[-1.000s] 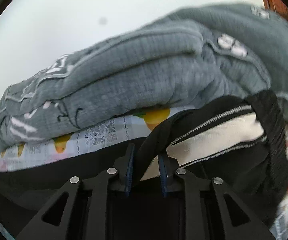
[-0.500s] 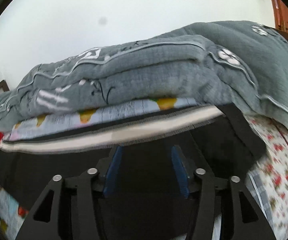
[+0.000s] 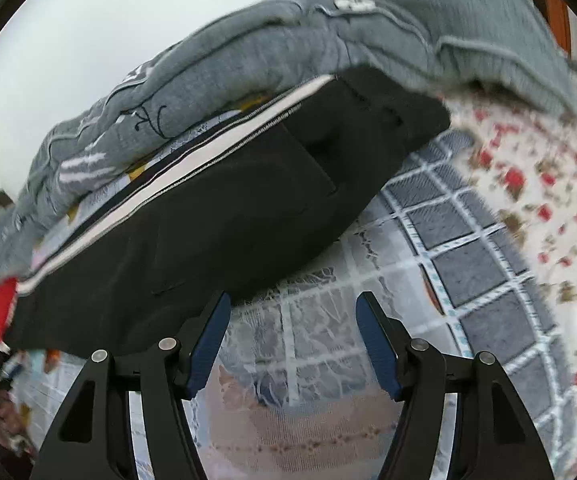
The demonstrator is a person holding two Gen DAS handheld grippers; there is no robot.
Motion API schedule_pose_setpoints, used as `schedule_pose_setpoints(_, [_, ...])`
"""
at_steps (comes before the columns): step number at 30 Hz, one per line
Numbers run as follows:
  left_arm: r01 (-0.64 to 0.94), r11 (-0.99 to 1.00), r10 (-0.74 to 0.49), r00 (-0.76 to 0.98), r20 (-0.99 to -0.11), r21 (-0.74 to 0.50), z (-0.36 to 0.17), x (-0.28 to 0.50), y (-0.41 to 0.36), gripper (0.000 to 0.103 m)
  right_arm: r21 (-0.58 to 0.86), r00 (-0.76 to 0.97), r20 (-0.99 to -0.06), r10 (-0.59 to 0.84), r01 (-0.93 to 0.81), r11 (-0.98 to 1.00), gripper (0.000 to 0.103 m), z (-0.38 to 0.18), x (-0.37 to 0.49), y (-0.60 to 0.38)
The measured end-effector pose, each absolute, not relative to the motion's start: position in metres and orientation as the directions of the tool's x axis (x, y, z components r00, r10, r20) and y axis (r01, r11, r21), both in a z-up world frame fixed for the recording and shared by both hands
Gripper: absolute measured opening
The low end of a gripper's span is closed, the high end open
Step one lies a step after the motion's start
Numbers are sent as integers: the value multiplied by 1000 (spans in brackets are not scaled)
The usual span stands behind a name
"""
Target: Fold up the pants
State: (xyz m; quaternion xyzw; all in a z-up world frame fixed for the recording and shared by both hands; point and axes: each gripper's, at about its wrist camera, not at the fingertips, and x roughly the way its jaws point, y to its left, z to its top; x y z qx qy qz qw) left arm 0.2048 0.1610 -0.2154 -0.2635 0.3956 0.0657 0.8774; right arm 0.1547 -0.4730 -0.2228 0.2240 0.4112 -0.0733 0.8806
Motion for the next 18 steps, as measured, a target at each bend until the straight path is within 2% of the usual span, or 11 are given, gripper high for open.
schedule_pose_setpoints(2, [-329,830,-120,684,-720,-451,-217,211,161,67,374,660,-748,76,324,869,64,-226,163,-479])
schedule_pose_setpoints(5, [-353,789,-134,699,-702,-503,-220,223,164,65,441,660,-741,126,336,832,49,-231,182,-490])
schedule_pose_setpoints(6, [-361,775,-138,704,-697,-518,-222,228,166,65,463,657,-740,147,339,819,41,-232,189,-492])
schedule_pose_setpoints(7, [-369,766,-136,708,-693,-527,-222,233,166,61,486,651,-740,169,343,804,36,-234,197,-496])
schedule_pose_setpoints(10, [-417,735,-116,699,-705,-534,-226,249,169,46,526,638,-741,209,358,771,34,-238,215,-503])
schedule_pose_setpoints(14, [-467,694,-94,696,-712,-548,-228,261,172,38,538,635,-739,222,359,762,31,-242,236,-503])
schedule_pose_setpoints(16, [-487,719,-53,674,-737,-497,-228,267,170,21,515,634,-748,195,371,773,22,-242,242,-499])
schedule_pose_setpoints(18, [-478,750,-26,670,-742,-458,-228,268,166,17,504,639,-748,179,371,780,17,-241,243,-496])
